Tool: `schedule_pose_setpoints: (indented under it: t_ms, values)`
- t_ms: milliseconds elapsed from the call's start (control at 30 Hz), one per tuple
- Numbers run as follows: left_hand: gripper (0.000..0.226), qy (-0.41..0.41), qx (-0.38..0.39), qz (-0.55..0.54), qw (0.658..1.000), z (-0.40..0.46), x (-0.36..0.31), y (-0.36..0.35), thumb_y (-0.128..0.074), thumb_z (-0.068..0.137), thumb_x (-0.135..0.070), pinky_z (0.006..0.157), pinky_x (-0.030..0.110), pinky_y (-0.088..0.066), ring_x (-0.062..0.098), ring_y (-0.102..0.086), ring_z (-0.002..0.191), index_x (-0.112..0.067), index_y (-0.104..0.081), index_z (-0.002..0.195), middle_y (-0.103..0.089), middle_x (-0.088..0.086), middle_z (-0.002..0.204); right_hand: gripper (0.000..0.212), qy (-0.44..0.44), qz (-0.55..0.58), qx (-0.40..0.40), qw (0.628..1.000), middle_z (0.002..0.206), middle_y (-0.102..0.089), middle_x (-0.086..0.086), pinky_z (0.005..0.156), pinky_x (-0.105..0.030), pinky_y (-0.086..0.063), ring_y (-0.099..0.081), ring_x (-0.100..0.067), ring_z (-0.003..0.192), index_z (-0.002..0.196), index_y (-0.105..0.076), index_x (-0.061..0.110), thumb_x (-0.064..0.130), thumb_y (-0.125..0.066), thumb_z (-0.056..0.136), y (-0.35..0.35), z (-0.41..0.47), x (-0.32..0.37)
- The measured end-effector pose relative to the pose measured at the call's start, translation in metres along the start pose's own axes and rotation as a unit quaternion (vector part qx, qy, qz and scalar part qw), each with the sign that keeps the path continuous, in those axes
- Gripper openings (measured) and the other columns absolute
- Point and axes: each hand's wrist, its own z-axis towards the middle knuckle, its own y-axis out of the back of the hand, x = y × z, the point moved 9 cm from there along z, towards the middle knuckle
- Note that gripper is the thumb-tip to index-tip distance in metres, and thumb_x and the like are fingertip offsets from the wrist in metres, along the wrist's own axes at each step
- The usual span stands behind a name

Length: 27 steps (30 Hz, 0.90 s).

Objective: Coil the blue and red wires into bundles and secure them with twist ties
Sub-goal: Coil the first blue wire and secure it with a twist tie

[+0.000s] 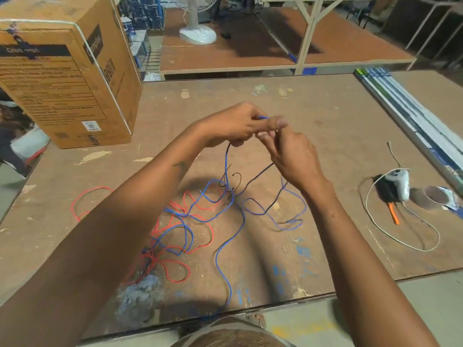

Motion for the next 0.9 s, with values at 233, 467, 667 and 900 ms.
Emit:
schedule_pose_setpoints:
  t_ms: [233, 467, 667, 900]
  values:
    - [0.042, 0.021, 0.002, 0.071, 0.997, -0.001, 0.075, 0.000, -0.089, 0.084, -0.045, 0.062, 0.034, -0.056, 0.022, -0.064, 0.064, -0.010, -0.069, 0.095, -0.064, 0.008, 0.075, 0.043, 0.015, 0.188, 0.128, 0.974, 0.055, -0.035, 0.007, 0.059, -0.037, -0.033, -0.034, -0.013, 0.051, 0.099, -0.077, 0.030, 0.051, -0.043, 0.114, -0.024, -0.004, -0.040]
    - [0.036, 0.113, 0.043, -0.015, 0.993, -0.035, 0.198, -0.048, -0.055, 0.110, -0.036, 0.078, 0.033, -0.054, 0.019, -0.072, 0.078, -0.009, -0.067, 0.091, -0.072, 0.012, 0.082, 0.052, -0.151, 0.387, 0.057, 0.908, 0.053, -0.047, 0.000, 0.043, -0.027, -0.038, -0.041, -0.018, 0.041, 0.105, -0.079, 0.010, 0.042, -0.041, 0.117, -0.024, -0.008, -0.091]
    - [0.042, 0.078, -0.180, -0.154, 0.968, -0.045, 0.177, -0.015, -0.040, 0.112, -0.050, 0.041, 0.020, -0.031, 0.011, -0.023, 0.042, -0.019, -0.055, 0.087, -0.028, -0.009, 0.056, 0.047, -0.231, 0.088, 0.443, 0.862, 0.073, -0.078, -0.007, 0.064, -0.038, -0.063, -0.064, -0.021, 0.057, 0.099, -0.078, 0.002, 0.041, -0.056, 0.111, -0.064, -0.054, -0.088]
    - [0.035, 0.036, -0.183, -0.143, 0.972, -0.050, 0.129, 0.008, -0.053, 0.111, -0.043, 0.048, 0.028, -0.017, 0.018, -0.014, 0.055, -0.021, -0.079, 0.102, -0.017, 0.006, 0.071, 0.035, -0.092, -0.157, 0.549, 0.816, 0.063, -0.074, 0.009, 0.066, -0.025, -0.049, -0.075, -0.015, 0.072, 0.089, -0.086, 0.020, 0.055, -0.088, 0.082, -0.037, -0.078, -0.035]
